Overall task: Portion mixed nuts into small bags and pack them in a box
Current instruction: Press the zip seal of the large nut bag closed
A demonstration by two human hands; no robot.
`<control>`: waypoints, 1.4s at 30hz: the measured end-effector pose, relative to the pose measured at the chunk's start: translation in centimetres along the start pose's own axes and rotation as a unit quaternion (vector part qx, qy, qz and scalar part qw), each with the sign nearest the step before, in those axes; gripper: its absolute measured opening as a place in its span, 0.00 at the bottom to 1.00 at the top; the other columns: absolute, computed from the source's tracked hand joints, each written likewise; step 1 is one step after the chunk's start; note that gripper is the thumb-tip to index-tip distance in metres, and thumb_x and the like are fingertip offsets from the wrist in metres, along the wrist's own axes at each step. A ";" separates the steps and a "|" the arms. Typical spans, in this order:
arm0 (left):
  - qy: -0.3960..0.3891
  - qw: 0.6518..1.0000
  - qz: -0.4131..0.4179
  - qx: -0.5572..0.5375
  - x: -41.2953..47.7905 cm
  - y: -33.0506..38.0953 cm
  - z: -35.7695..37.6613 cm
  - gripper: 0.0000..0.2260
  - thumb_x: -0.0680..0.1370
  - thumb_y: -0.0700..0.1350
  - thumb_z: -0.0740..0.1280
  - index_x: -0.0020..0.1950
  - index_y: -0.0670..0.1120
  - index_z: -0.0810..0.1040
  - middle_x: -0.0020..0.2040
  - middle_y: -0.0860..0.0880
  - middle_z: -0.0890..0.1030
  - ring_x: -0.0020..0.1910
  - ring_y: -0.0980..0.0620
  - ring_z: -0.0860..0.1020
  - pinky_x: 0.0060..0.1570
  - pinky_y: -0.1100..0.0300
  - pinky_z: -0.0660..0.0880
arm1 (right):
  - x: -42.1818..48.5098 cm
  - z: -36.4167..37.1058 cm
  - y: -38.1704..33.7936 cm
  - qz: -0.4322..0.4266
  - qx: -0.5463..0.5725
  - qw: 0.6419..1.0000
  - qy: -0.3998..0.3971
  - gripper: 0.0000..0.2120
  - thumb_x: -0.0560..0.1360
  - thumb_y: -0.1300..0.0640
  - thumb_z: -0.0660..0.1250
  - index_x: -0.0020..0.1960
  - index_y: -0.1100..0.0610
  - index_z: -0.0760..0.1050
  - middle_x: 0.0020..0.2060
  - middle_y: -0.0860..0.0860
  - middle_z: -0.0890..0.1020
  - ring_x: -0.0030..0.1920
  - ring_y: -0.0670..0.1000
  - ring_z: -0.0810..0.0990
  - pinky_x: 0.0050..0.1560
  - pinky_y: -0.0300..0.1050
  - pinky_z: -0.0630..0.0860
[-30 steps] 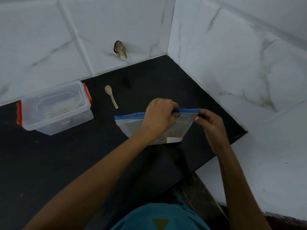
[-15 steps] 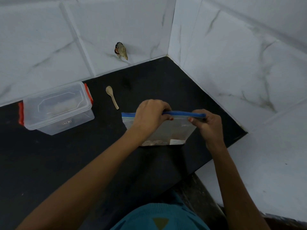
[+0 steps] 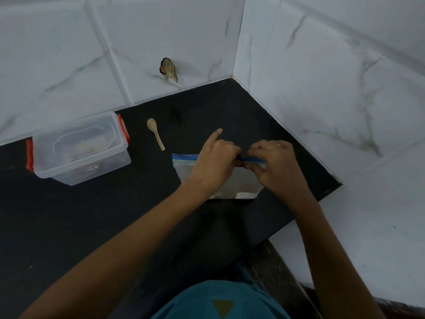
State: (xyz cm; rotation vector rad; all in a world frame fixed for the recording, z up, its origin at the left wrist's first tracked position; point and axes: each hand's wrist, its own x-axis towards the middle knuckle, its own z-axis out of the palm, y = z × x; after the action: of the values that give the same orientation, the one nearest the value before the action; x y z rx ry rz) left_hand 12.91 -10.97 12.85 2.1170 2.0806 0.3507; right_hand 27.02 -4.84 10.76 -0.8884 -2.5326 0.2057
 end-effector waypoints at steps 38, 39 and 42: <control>-0.009 0.987 -0.120 -0.102 -3.2 -3.3 -1.7 0.08 0.75 0.47 0.68 0.52 0.48 0.79 0.48 0.51 0.79 0.46 0.54 0.77 0.49 0.54 0.77 | 1.9 -0.9 -2.9 0.070 0.063 0.982 -0.162 0.10 0.73 0.64 0.66 0.54 0.61 0.77 0.51 0.57 0.79 0.53 0.53 0.76 0.61 0.51 0.69; -0.005 0.987 -0.125 -0.104 -3.2 -3.3 -1.6 0.07 0.75 0.46 0.68 0.52 0.48 0.79 0.47 0.51 0.79 0.45 0.56 0.76 0.49 0.57 0.76 | 2.0 -1.0 -3.0 0.076 0.068 0.979 -0.178 0.11 0.73 0.64 0.66 0.55 0.61 0.77 0.52 0.57 0.79 0.54 0.53 0.75 0.61 0.49 0.69; 0.011 0.985 -0.130 -0.112 -3.2 -3.4 -1.5 0.07 0.75 0.45 0.68 0.51 0.46 0.80 0.47 0.50 0.80 0.43 0.56 0.76 0.48 0.58 0.76 | 2.3 -1.6 -3.2 0.087 0.072 0.969 -0.221 0.16 0.72 0.62 0.69 0.60 0.59 0.75 0.56 0.54 0.77 0.57 0.51 0.75 0.62 0.47 0.70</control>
State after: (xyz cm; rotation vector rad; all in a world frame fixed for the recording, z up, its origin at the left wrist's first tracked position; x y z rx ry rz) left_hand 9.19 -14.20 13.20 1.7000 2.1785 0.5461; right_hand 24.45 -5.91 13.92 -1.1068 -2.7878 0.7051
